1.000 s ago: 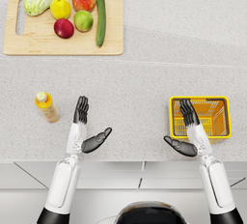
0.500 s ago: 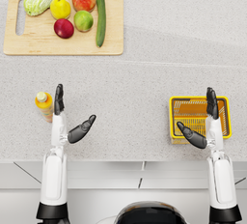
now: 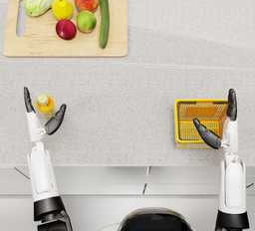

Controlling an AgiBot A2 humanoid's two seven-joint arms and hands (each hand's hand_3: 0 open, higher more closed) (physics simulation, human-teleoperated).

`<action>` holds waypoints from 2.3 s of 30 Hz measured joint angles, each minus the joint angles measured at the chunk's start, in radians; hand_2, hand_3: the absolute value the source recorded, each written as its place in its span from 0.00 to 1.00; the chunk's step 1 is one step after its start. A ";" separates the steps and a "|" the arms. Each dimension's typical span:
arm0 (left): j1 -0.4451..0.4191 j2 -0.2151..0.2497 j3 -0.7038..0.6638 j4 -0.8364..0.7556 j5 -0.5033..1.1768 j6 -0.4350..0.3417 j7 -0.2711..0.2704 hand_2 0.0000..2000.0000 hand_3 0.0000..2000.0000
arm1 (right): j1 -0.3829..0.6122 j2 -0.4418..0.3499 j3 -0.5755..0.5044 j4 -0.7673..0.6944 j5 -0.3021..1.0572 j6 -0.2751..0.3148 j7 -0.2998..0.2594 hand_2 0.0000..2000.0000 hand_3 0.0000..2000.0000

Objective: Pick up the lemon tea and place it into the yellow basket

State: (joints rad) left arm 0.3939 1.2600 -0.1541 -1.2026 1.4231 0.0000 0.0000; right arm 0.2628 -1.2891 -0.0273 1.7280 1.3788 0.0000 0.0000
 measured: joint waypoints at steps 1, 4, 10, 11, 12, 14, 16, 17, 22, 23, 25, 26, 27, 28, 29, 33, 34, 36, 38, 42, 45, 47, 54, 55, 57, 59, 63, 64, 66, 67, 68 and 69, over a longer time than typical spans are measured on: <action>0.009 0.002 0.003 0.042 0.000 0.000 0.000 0.00 0.00 | -0.001 -0.002 0.003 0.001 0.000 0.000 0.000 0.00 0.00; 0.057 0.007 0.011 0.199 0.001 0.000 0.000 0.00 0.00 | -0.014 -0.006 0.011 0.010 0.000 0.000 0.000 0.00 0.00; 0.204 0.017 0.042 0.562 0.001 0.000 0.000 0.00 0.00 | -0.030 -0.014 0.024 0.011 0.001 0.000 0.000 0.00 0.00; 0.225 0.019 0.051 0.608 0.001 0.000 0.000 0.00 0.00 | -0.030 -0.016 0.027 0.008 0.001 0.000 0.000 0.00 0.00; 0.243 0.021 0.059 0.645 0.001 0.000 0.000 0.00 0.00 | -0.031 -0.018 0.032 0.003 0.000 0.000 0.000 0.00 0.00; 0.264 0.025 0.067 0.680 0.001 0.000 0.000 1.00 0.33 | -0.031 -0.021 0.040 -0.012 0.001 0.000 0.000 0.00 0.00; 0.293 0.024 0.062 0.725 0.002 0.000 -0.001 1.00 0.65 | -0.028 -0.025 0.047 -0.028 0.000 0.000 0.000 0.00 0.00; 0.304 0.023 0.062 0.740 0.003 0.008 -0.002 1.00 0.82 | -0.025 -0.028 0.052 -0.036 0.000 0.000 0.000 0.00 0.00; 0.273 0.034 0.024 0.674 0.002 -0.023 -0.006 1.00 1.00 | -0.017 -0.038 0.073 -0.085 0.000 0.000 0.000 0.00 0.00; 0.260 0.036 0.014 0.635 0.002 -0.027 -0.005 1.00 1.00 | -0.014 -0.041 0.079 -0.092 0.000 0.000 0.000 0.00 0.00; 0.219 0.040 0.018 0.517 0.002 -0.026 -0.005 1.00 1.00 | -0.004 -0.048 0.107 -0.087 0.000 0.000 0.000 0.00 0.00; 0.194 0.042 0.031 0.439 0.002 -0.021 -0.006 1.00 1.00 | 0.003 -0.053 0.137 -0.081 0.000 0.000 0.000 0.00 0.00; 0.169 0.043 0.049 0.351 0.002 -0.017 -0.005 1.00 1.00 | 0.010 -0.059 0.171 -0.081 0.000 0.000 0.000 0.00 0.00; 0.149 0.044 0.072 0.263 0.002 -0.015 -0.005 1.00 1.00 | 0.018 -0.067 0.206 -0.085 0.000 0.000 0.000 0.00 0.00; 0.134 0.045 0.097 0.176 0.002 -0.023 -0.004 1.00 1.00 | 0.027 -0.075 0.238 -0.089 0.000 0.000 0.000 0.00 0.00; 0.109 0.052 0.202 -0.106 0.002 -0.047 -0.001 1.00 1.00 | 0.065 -0.108 0.327 -0.111 0.001 0.000 0.000 0.00 0.00; 0.110 0.055 0.233 -0.157 0.002 -0.051 -0.001 1.00 1.00 | 0.074 -0.117 0.345 -0.115 0.001 0.000 0.000 0.00 0.00; 0.114 0.064 0.300 -0.235 0.001 -0.058 -0.001 1.00 1.00 | 0.092 -0.133 0.377 -0.123 0.001 0.000 0.000 0.00 0.00; 0.114 0.072 0.366 -0.298 0.002 -0.062 0.001 1.00 1.00 | 0.111 -0.150 0.399 -0.135 0.077 0.000 0.000 0.00 0.00; 0.111 0.091 0.496 -0.400 0.002 -0.065 0.000 1.00 1.00 | 0.144 -0.180 0.430 -0.157 0.137 0.000 0.000 0.00 0.00; 0.119 0.117 0.580 -0.436 0.002 -0.066 0.001 1.00 1.00 | 0.165 -0.200 0.451 -0.173 0.151 0.007 0.000 0.00 0.00; 0.126 0.133 0.621 -0.442 0.002 -0.076 0.003 1.00 1.00 | 0.176 -0.212 0.460 -0.181 0.155 0.014 0.000 0.00 0.00; 0.125 0.142 0.669 -0.437 0.003 -0.052 -0.001 1.00 1.00 | 0.183 -0.224 0.430 -0.177 0.159 0.201 -0.005 1.00 0.33; 0.122 0.141 0.667 -0.434 0.002 -0.056 -0.004 1.00 1.00 | 0.182 -0.224 0.424 -0.176 0.159 0.222 -0.007 1.00 0.49; 0.113 0.141 0.662 -0.429 0.001 -0.063 -0.006 1.00 1.00 | 0.179 -0.228 0.417 -0.173 0.160 0.232 -0.010 1.00 0.82; 0.102 0.141 0.653 -0.423 0.001 -0.042 -0.006 0.00 0.67 | 0.176 -0.231 0.410 -0.168 0.160 0.216 -0.008 1.00 1.00; 0.056 0.120 0.597 -0.435 0.001 -0.010 -0.002 0.00 0.02 | 0.190 -0.245 0.352 -0.149 0.160 0.174 -0.003 1.00 1.00; 0.036 0.110 0.569 -0.451 0.001 -0.007 -0.001 0.00 0.00 | 0.197 -0.250 0.324 -0.146 0.159 0.175 -0.002 1.00 1.00; -0.009 0.089 0.492 -0.494 0.001 -0.004 -0.001 0.00 0.00 | 0.212 -0.257 0.252 -0.144 0.159 0.177 -0.002 1.00 1.00; -0.033 0.081 0.443 -0.518 0.001 -0.003 0.000 0.00 0.00 | 0.218 -0.258 0.210 -0.145 0.159 0.181 -0.001 1.00 1.00; -0.053 0.077 0.391 -0.539 0.001 -0.002 0.000 0.00 0.00 | 0.221 -0.258 0.166 -0.146 0.159 0.185 -0.001 1.00 1.00; -0.069 0.075 0.339 -0.553 0.001 -0.001 0.000 0.00 0.00 | 0.224 -0.257 0.122 -0.152 0.159 0.185 -0.001 1.00 1.00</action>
State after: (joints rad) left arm 0.3251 1.3349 0.1851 -1.7561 1.4242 -0.0014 -0.0002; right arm 0.4873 -1.5464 0.0943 1.5762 1.5377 0.1846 -0.0012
